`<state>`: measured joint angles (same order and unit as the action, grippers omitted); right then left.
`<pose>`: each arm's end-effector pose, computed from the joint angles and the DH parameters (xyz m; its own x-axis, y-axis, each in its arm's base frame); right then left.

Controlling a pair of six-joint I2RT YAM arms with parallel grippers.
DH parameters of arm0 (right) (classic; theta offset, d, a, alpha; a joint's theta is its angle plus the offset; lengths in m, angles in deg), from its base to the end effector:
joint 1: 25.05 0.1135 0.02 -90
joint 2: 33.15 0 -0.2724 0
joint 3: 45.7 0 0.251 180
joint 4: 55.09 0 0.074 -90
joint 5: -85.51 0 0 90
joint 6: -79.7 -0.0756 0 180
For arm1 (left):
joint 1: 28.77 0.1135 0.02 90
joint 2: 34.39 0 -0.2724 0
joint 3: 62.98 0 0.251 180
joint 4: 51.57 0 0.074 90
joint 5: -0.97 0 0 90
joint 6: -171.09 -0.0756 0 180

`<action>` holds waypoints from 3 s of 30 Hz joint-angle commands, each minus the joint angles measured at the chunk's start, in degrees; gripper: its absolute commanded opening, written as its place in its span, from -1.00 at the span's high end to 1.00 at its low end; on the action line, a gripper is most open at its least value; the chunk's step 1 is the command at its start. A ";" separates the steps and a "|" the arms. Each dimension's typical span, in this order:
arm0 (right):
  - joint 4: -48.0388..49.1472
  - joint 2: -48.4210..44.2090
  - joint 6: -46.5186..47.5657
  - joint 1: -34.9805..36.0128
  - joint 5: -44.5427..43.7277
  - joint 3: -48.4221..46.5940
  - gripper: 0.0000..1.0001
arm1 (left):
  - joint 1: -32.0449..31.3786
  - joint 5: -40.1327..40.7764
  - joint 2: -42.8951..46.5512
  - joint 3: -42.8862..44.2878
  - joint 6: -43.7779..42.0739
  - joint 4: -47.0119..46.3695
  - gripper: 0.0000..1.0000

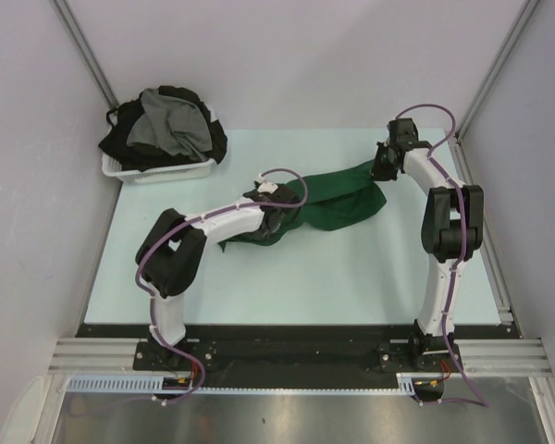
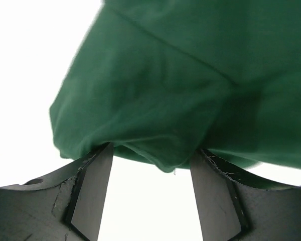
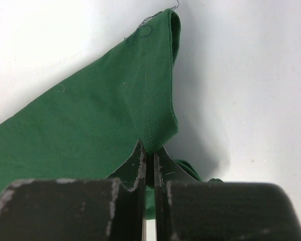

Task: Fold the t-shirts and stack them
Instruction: Flatten out the tshirt

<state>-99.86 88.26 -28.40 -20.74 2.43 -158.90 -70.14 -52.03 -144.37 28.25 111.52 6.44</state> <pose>0.4980 0.0467 0.1911 -0.8024 0.2488 -0.5424 0.1077 0.9544 0.2785 0.3164 -0.2180 0.1580 -0.8448 0.2050 -0.4942 -0.0041 0.9212 0.3891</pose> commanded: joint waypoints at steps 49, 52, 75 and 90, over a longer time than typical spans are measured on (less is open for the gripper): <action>-1.84 -4.94 2.72 4.38 -0.41 -21.11 1.00 | 12.97 7.21 3.89 37.97 -10.65 7.85 1.00; -0.44 -5.48 3.17 5.09 -2.52 -22.53 1.00 | 16.83 4.59 3.28 43.85 -9.53 6.71 1.00; 9.13 -0.02 0.62 -1.51 -5.88 -47.14 1.00 | 27.74 5.02 2.64 64.46 -17.06 -10.31 1.00; 15.04 -3.01 0.53 1.31 -0.67 -42.17 1.00 | 23.17 6.60 8.64 64.70 -28.68 -25.68 1.00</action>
<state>-85.26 87.47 -27.68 -16.82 4.83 -205.46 -47.86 -50.18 -135.40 87.90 85.77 -18.54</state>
